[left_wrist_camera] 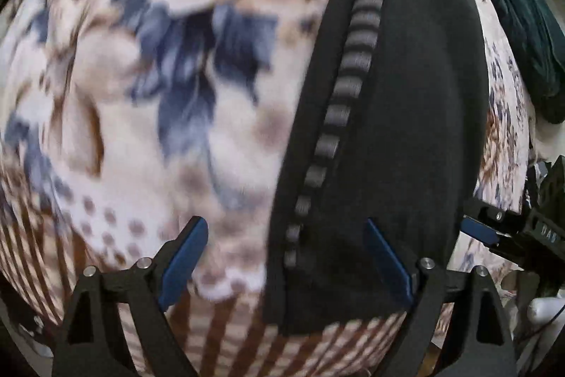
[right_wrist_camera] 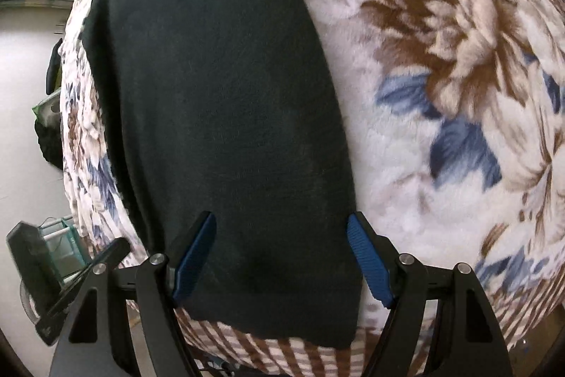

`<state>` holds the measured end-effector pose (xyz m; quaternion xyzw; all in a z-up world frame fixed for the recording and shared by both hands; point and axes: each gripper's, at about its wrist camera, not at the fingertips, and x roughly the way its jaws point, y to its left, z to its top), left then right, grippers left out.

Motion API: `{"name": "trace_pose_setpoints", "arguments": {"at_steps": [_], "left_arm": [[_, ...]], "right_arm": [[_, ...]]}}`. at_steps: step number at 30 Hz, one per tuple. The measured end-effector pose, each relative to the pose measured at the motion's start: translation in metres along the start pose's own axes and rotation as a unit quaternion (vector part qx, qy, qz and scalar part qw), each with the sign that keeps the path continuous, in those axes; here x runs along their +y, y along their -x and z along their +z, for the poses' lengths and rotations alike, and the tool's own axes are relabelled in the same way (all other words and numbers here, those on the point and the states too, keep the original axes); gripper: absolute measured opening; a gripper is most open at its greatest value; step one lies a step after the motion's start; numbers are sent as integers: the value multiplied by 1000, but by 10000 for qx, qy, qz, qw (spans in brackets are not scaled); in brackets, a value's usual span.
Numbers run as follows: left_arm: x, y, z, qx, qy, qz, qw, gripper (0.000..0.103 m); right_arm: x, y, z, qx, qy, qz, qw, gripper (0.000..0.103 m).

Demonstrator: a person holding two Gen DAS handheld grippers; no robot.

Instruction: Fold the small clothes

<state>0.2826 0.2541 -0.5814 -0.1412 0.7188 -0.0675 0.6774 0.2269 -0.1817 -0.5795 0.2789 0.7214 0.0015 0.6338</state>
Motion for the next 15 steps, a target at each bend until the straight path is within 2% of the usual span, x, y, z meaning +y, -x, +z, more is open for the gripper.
{"name": "trace_pose_setpoints", "arguments": {"at_steps": [4,6,7,9,10,13,15], "left_arm": [[-1,0,-41,227,-157,70,9996,89],[-2,-10,-42,445,-236,127,9987,89],[-4,-10,-39,430,-256,153,9986,89],[-10,2,-27,263,-355,231,9988,89],[-16,9,-19,151,-428,307,9985,89],[-34,35,15,-361,-867,926,9913,89],[-38,56,33,-817,-945,1314,9834,89]], "right_arm": [[-11,-5,-17,117,-347,239,9990,78],[-15,-8,-21,86,-445,377,9983,78],[-15,-9,-23,52,-429,397,9983,78],[-9,-7,-21,-5,-314,358,9989,69],[-2,-1,-18,-73,-169,392,9991,58],[30,28,-1,-361,333,477,9977,41],[58,47,22,-443,565,615,9955,41]]}}
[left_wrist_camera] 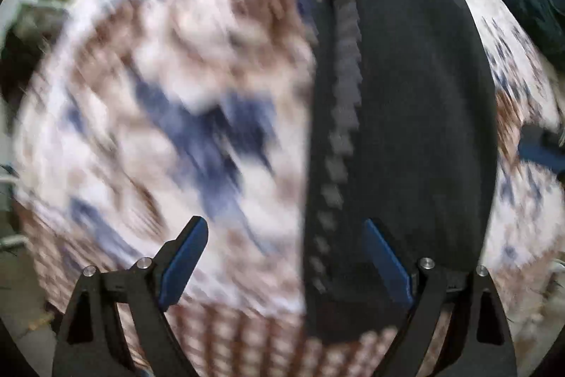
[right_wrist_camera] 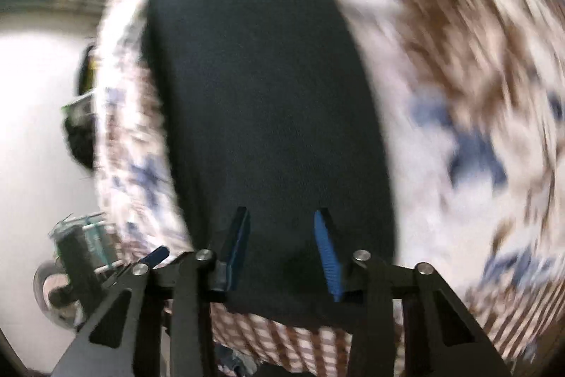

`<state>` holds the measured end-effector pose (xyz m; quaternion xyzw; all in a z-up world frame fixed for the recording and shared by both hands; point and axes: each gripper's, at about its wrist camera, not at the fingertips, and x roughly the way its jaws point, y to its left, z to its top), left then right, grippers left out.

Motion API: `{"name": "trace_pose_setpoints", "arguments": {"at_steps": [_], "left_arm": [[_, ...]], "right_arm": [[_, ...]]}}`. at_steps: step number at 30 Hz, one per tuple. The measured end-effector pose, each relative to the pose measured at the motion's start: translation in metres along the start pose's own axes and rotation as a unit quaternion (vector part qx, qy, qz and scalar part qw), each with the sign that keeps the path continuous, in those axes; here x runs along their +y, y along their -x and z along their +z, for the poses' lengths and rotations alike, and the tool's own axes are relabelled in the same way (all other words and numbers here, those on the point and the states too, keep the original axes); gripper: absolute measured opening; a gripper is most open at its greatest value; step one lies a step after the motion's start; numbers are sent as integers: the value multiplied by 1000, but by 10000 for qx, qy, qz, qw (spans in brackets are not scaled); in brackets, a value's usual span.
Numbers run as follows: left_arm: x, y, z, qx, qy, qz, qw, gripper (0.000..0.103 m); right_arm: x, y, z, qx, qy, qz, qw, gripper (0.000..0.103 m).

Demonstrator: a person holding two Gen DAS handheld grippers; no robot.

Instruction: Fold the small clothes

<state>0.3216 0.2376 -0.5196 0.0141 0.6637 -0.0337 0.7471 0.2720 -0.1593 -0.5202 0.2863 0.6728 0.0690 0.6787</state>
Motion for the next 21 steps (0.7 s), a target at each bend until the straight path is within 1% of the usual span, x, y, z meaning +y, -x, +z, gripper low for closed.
{"name": "trace_pose_setpoints", "arguments": {"at_steps": [2,3,4,5,6,7,8,9,11,12,13,14,16,18,19,20,21], "left_arm": [[8,10,17,-249,136,180,9994,89],[14,14,28,-380,237,221,9988,89],[20,17,38,-490,298,327,9978,89],[17,15,47,-581,333,433,9968,89],[12,12,54,-668,350,515,9958,89],[-1,4,59,-758,359,625,9945,89],[0,0,65,-842,350,788,9927,89],[5,-7,76,-873,326,940,9912,89],[18,-16,87,-865,319,1080,9899,90],[23,-24,94,-857,326,1174,9888,90],[30,-29,101,-848,333,1233,9882,90],[37,-37,107,-815,326,1358,9868,89],[43,-47,113,-763,289,1507,9852,89],[53,-52,118,-693,349,1550,9849,89],[58,-54,118,-690,388,1548,9848,89],[63,-53,118,-693,452,1525,9848,89],[70,-54,119,-688,542,1486,9850,89]], "right_arm": [[30,7,38,-26,161,200,9997,41],[46,8,62,-82,176,234,9995,41],[61,6,85,-84,195,285,9994,43],[78,0,110,-36,252,355,9990,47],[96,-7,136,-70,313,328,9989,47],[114,-16,165,-100,368,328,9987,47],[130,-27,189,-78,395,340,9986,47],[150,-43,219,-87,387,284,9988,47],[178,-70,259,-42,380,220,9990,47],[196,-88,283,-33,382,59,9992,47],[203,-97,299,10,485,-120,9987,47],[213,-108,314,-1,592,-389,9975,47],[235,-139,336,-25,759,-940,9927,47],[237,-161,350,-28,683,-1385,9880,47],[233,-170,355,-37,559,-1523,9867,39],[229,-175,359,-36,442,-1647,9853,22],[225,-177,362,-110,324,-1685,9851,17]]}}
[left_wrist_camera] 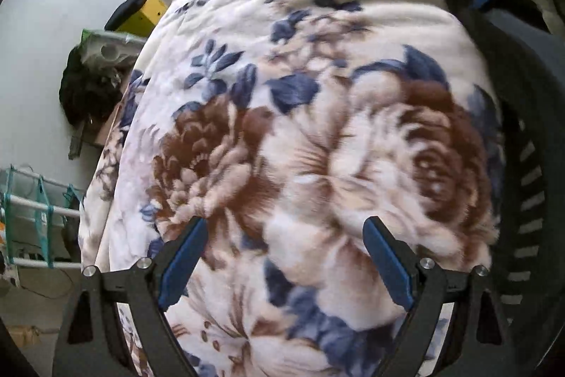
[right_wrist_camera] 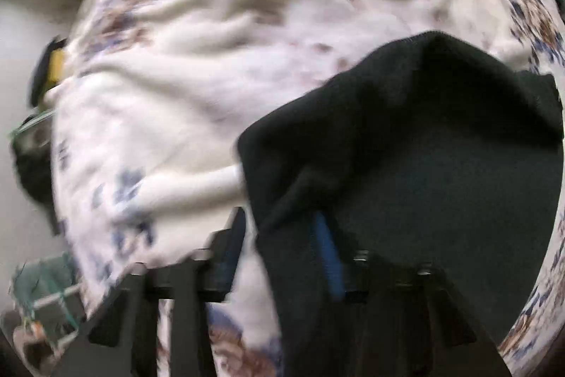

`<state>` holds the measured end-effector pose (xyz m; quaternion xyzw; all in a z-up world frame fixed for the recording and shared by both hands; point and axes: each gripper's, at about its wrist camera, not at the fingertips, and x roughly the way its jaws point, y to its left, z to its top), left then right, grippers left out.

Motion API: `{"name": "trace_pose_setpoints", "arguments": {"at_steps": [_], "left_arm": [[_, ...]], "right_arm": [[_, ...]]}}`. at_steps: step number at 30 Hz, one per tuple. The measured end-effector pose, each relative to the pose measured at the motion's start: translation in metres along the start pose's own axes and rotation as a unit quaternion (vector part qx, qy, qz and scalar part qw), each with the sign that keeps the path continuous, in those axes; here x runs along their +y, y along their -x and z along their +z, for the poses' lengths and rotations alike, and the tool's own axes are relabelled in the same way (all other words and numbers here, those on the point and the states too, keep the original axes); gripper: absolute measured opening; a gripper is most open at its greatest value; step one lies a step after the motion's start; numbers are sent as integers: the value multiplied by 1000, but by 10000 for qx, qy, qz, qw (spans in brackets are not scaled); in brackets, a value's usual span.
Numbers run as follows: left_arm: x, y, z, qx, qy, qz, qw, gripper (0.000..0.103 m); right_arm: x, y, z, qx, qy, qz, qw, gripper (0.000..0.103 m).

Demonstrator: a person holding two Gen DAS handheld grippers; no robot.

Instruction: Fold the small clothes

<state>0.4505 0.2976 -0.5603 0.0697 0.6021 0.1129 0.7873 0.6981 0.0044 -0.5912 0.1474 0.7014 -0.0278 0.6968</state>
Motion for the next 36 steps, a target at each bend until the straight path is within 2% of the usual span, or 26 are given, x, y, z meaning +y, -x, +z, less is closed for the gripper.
{"name": "trace_pose_setpoints", "arguments": {"at_steps": [2,5,7,8,10,11,13,16,18,20,21,23,24,27,29,30,31,32,33,36], "left_arm": [[11,0,0,12,177,-88,9998,89],[21,2,0,27,372,-250,9990,89],[26,5,-2,24,448,-294,9986,89],[27,8,-4,28,478,-317,9984,89],[27,11,-8,66,523,-471,9975,89],[26,16,-11,71,545,-577,9968,89],[23,30,-19,40,561,-944,9939,89],[16,58,-38,-48,355,-1578,9868,89],[3,78,-56,-71,-70,-1760,9843,89],[-13,87,-74,46,-419,-1849,9819,89],[-25,88,-85,210,-573,-1947,9790,90],[-47,83,-104,447,-779,-1953,9766,89],[-62,76,-116,610,-923,-1975,9740,90],[-100,46,-141,987,-1257,-1725,9720,90],[-120,20,-154,1248,-1333,-1592,9702,91],[-124,15,-155,1221,-1338,-1544,9712,98],[-128,13,-156,1178,-1334,-1528,9721,103],[-131,10,-154,1183,-1309,-1554,9720,103],[-134,6,-153,1234,-1257,-1579,9716,103],[-138,4,-153,1131,-983,-1558,9763,103]], "right_arm": [[-5,6,4,-236,-253,145,9993,11],[21,31,10,-927,433,-128,9947,9],[38,39,17,-1119,734,-266,9906,7],[46,39,21,-1140,836,-278,9896,0],[56,46,32,-1403,926,-376,9851,0],[58,42,36,-1315,988,-387,9856,0],[51,37,41,-796,802,-22,9936,0],[17,58,-1,-334,750,1039,9912,1],[-7,79,-32,-199,817,1346,9873,3],[-40,103,-78,-203,969,1355,9858,10],[-63,113,-103,-221,1031,1237,9867,16],[-119,126,-161,-223,998,780,9917,53],[-141,125,-183,-170,958,552,9937,58],[-224,91,-266,435,654,-298,9965,59],[-271,50,-315,838,647,-892,9904,59],[-292,25,-337,1022,614,-1188,9857,59],[-308,5,-352,1177,555,-1264,9834,59],[-320,-8,-362,1211,443,-1170,9847,60],[-326,-11,-369,847,409,-989,9906,62],[-324,-10,-378,479,555,-967,9926,67]]}}
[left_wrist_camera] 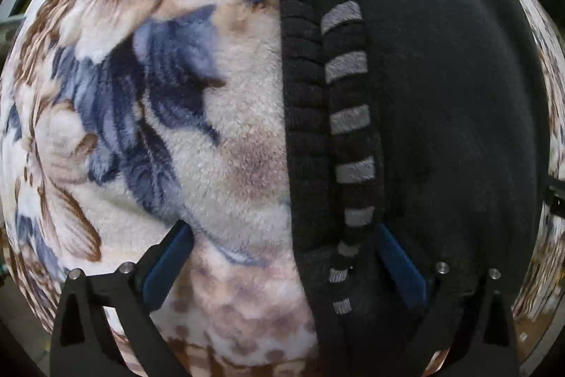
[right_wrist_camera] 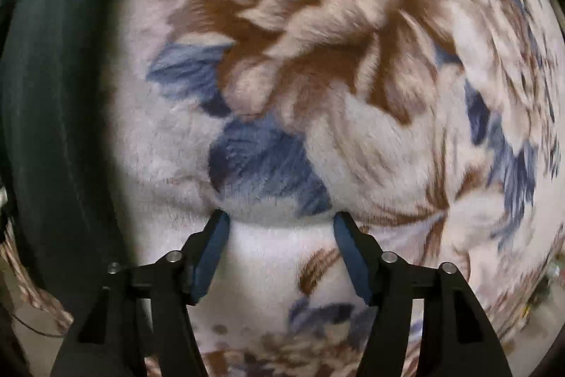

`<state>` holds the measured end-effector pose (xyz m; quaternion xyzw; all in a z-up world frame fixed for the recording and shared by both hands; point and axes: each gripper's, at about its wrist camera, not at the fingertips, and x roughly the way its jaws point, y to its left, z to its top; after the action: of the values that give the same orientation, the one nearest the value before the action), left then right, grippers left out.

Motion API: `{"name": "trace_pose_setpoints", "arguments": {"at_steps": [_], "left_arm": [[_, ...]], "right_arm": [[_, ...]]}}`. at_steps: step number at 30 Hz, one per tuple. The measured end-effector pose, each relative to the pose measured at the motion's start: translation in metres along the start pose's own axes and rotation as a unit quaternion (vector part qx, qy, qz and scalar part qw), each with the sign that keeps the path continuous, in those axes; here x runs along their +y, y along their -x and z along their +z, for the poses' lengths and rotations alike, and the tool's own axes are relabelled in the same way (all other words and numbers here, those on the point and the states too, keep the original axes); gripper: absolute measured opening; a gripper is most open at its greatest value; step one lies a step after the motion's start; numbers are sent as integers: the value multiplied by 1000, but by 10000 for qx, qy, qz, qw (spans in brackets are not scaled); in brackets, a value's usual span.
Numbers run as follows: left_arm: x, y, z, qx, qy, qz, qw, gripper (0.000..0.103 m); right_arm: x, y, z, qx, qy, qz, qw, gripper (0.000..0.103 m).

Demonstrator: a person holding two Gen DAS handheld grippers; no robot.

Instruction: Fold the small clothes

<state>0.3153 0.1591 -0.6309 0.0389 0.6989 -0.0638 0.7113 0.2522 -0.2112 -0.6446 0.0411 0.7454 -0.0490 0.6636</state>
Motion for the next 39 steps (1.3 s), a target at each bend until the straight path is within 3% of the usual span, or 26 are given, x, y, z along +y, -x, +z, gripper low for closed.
{"name": "trace_pose_setpoints", "arguments": {"at_steps": [3,6,7,9,12,13,17,18,19,21,30,33,39], "left_arm": [[-4,-2,1,-208,293,45,9993,103],[-11,10,3,-174,182,136,9996,100],[-11,17,4,-229,231,93,9994,88],[-9,40,7,-393,423,-34,9983,76],[-12,60,18,-477,590,-343,9965,75],[-13,61,21,-466,616,-404,9962,75],[-34,47,43,-220,480,-438,9976,75],[-41,40,48,-130,439,-462,9979,63],[-45,34,51,-38,422,-416,9982,36],[-48,27,55,131,501,-584,9969,11],[-39,70,54,-304,458,-532,9971,7],[-16,53,43,-190,557,-495,9970,7],[-33,58,42,-117,333,-660,9972,11]], "right_arm": [[-16,1,-18,-334,-453,271,9980,73],[-22,6,-30,-653,-606,385,9953,77],[-24,9,-35,-748,-646,430,9942,78],[-32,20,-47,-929,-694,514,9919,76],[-47,42,-70,-1073,-632,609,9903,55],[-49,48,-74,-1119,-649,650,9895,42],[-55,65,-88,-1088,-866,1029,9849,40],[-54,67,-89,-1051,-891,1159,9837,40],[-52,68,-91,-1032,-890,1226,9831,40],[-47,72,-94,-1042,-807,1223,9837,40],[-38,76,-98,-1039,-832,1287,9827,40],[-35,74,-99,-1002,-804,1335,9827,40],[-27,71,-106,-740,-673,1449,9844,40]]}}
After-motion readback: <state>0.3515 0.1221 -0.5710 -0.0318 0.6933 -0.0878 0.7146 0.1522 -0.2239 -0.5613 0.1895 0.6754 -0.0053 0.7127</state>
